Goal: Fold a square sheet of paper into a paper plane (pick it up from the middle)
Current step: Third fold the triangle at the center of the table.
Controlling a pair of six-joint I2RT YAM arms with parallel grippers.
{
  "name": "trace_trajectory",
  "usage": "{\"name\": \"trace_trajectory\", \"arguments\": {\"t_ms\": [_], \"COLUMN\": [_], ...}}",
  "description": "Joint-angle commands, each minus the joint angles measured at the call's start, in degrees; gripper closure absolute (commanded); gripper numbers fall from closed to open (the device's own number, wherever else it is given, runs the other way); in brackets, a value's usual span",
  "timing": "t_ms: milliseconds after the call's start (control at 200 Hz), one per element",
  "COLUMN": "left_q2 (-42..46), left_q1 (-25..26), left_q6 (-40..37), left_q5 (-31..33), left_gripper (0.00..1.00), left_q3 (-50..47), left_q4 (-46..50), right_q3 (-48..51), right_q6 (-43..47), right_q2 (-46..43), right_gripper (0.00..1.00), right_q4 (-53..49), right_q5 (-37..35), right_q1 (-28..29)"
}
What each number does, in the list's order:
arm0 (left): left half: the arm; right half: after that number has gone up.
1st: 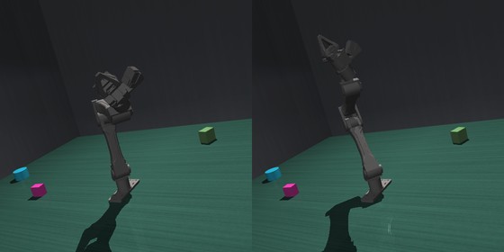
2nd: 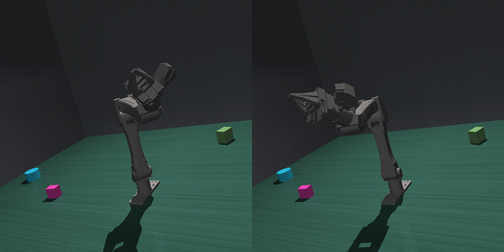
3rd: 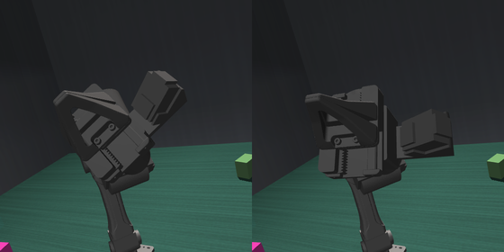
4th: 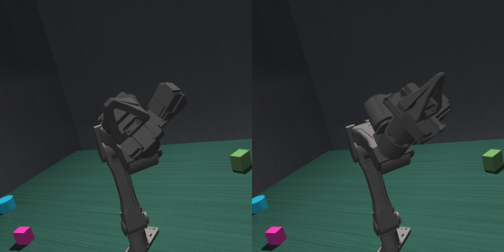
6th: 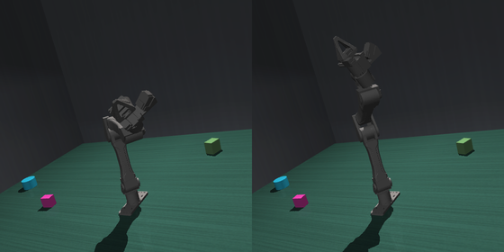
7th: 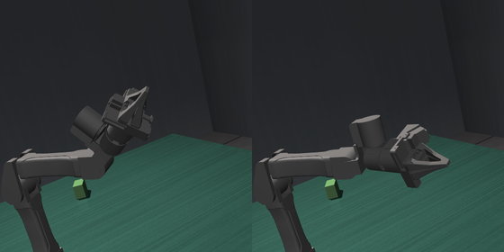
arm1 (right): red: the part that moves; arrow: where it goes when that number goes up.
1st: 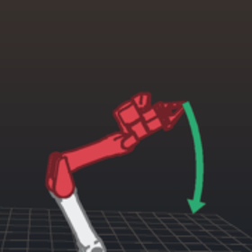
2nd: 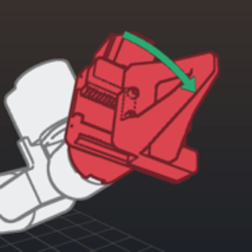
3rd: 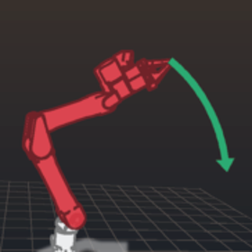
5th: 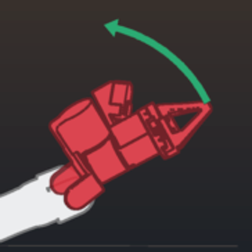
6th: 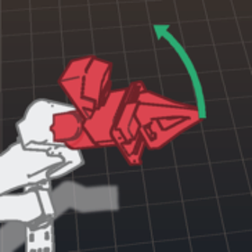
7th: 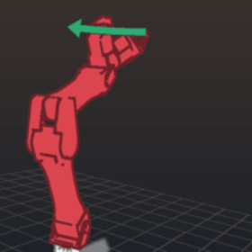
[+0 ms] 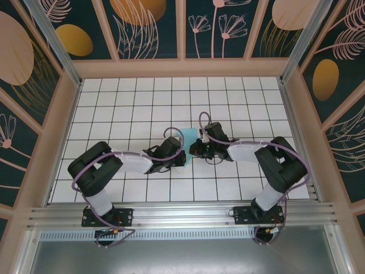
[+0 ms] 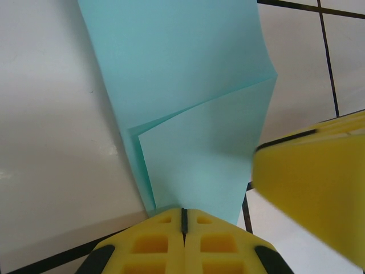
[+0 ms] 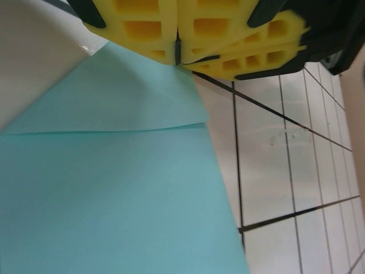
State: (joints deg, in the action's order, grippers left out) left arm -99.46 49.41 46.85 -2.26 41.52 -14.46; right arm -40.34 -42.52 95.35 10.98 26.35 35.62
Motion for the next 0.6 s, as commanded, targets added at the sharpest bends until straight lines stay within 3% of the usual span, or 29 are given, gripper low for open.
{"name": "trace_trajectory", "arguments": {"t_ms": [0,595], "left_q2": [-3.0,-4.7], "left_q1": [0.1,0.1], "left_q6": [-2.3,-5.1], "left_q5": [0.8,2.3], "left_gripper": [1.0,1.0], "left_q3": [0.1,-2.3], "left_q4": [6.2,9.2], "right_q3": [0.4,-2.5], "right_q6": [-1.0,-0.3], "right_q2": [2.9,6.1], "right_gripper": [0.93,0.93], "right_q4": [3.8,3.3], "right_q5": [1.8,-0.1], "right_q1": [0.9,-3.4]}}
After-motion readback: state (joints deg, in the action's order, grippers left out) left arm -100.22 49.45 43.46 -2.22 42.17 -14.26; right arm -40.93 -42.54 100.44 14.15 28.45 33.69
